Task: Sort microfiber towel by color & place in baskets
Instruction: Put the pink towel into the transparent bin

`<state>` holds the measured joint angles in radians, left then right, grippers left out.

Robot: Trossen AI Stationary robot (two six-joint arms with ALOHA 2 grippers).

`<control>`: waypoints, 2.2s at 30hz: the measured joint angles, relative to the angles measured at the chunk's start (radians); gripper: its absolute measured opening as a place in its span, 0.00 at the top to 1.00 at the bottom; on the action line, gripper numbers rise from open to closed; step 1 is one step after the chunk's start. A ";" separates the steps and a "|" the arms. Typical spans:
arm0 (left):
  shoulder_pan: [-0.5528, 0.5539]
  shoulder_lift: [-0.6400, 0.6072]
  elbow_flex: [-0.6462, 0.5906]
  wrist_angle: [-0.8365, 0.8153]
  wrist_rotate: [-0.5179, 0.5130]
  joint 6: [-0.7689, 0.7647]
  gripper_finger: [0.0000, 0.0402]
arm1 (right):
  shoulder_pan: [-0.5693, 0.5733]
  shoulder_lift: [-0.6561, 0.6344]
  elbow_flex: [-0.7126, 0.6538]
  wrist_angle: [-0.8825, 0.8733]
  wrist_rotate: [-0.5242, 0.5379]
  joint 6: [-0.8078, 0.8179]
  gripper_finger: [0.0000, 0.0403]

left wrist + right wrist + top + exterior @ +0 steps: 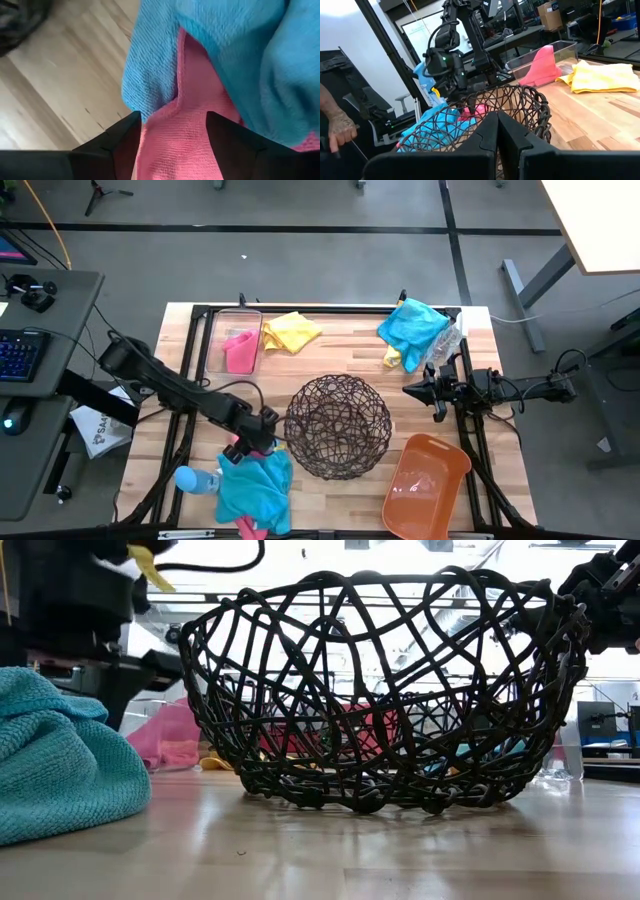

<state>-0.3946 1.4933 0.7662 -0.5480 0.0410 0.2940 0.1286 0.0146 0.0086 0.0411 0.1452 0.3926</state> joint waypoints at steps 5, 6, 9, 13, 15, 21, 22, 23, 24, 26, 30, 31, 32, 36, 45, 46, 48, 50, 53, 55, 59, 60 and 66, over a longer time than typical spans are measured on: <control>0.000 0.022 0.000 0.001 0.000 0.023 0.69 | 0.000 0.000 0.000 0.000 0.000 0.000 1.00; 0.000 0.021 0.000 0.004 0.000 0.022 0.77 | 0.000 0.000 0.000 0.000 -0.001 0.000 1.00; 0.006 0.008 0.010 -0.022 0.001 -0.009 0.96 | 0.000 0.000 0.000 0.000 -0.001 0.000 1.00; 0.034 -0.056 0.041 -0.145 -0.001 -0.080 0.99 | 0.000 0.000 0.000 0.000 -0.005 0.000 1.00; 0.052 -0.115 0.056 -0.223 -0.002 -0.108 0.99 | 0.000 0.000 0.000 0.000 -0.005 0.000 1.00; 0.085 -0.341 0.168 -0.523 -0.105 -0.109 1.00 | 0.000 0.000 0.000 0.000 -0.004 0.000 1.00; 0.089 -0.373 0.197 -0.567 -0.136 -0.110 1.00 | 0.000 0.000 0.000 0.000 -0.004 0.000 1.00; 0.093 -0.402 0.230 -0.605 -0.163 -0.111 1.00 | 0.000 0.000 0.000 0.000 -0.004 0.000 1.00; 0.096 -0.425 0.264 -0.634 -0.185 -0.114 1.00 | 0.000 0.000 0.000 0.000 -0.004 0.000 1.00; 0.102 -0.458 0.333 -0.670 -0.210 -0.114 1.00 | 0.000 0.000 0.000 0.000 -0.003 0.000 1.00; 0.103 -0.462 0.476 -0.684 -0.237 -0.111 1.00 | 0.000 0.000 0.000 0.000 -0.003 0.000 1.00; 0.101 -0.454 0.510 -0.685 -0.236 -0.118 1.00 | 0.000 0.000 0.000 0.000 -0.003 0.000 1.00; 0.099 -0.443 0.545 -0.687 -0.236 -0.131 1.00 | 0.000 0.000 0.000 0.000 -0.003 0.000 1.00; 0.080 -0.386 0.700 -0.710 -0.223 -0.189 1.00 | 0.000 0.000 0.000 0.000 -0.003 0.000 1.00; 0.067 -0.285 1.037 -0.797 -0.366 -0.117 1.00 | 0.000 0.000 0.000 0.000 0.000 0.000 1.00; 0.067 -0.276 1.069 -0.796 -0.386 -0.096 1.00 | 0.000 0.000 0.000 0.000 0.000 0.000 1.00; 0.067 -0.257 1.132 -0.792 -0.432 -0.051 1.00 | 0.000 0.000 0.000 0.000 0.000 0.000 1.00; 0.067 -0.238 1.193 -0.787 -0.494 -0.001 1.00 | 0.000 0.000 0.000 0.000 0.000 0.000 1.00; 0.067 -0.207 1.265 -0.785 -0.639 0.107 1.00 | 0.000 0.000 0.000 0.000 0.000 0.000 1.00; 0.073 -0.195 1.292 -0.784 -0.773 0.184 1.00 | 0.000 0.000 0.000 0.000 0.000 0.000 1.00; 0.155 -0.186 1.305 -0.770 -1.072 0.274 1.00 | 0.000 0.000 0.000 0.000 0.000 0.000 1.00; 0.192 -0.187 1.305 -0.773 -1.097 0.261 1.00 | 0.000 0.000 0.000 0.000 0.000 0.000 1.00; 0.486 -0.232 1.259 -0.878 -0.918 -0.022 1.00 | 0.000 0.000 0.000 0.000 -0.001 0.000 1.00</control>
<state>0.0913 1.2618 2.0248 -1.4265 -0.8769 0.2723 0.1287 0.0147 0.0086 0.0410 0.1444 0.3927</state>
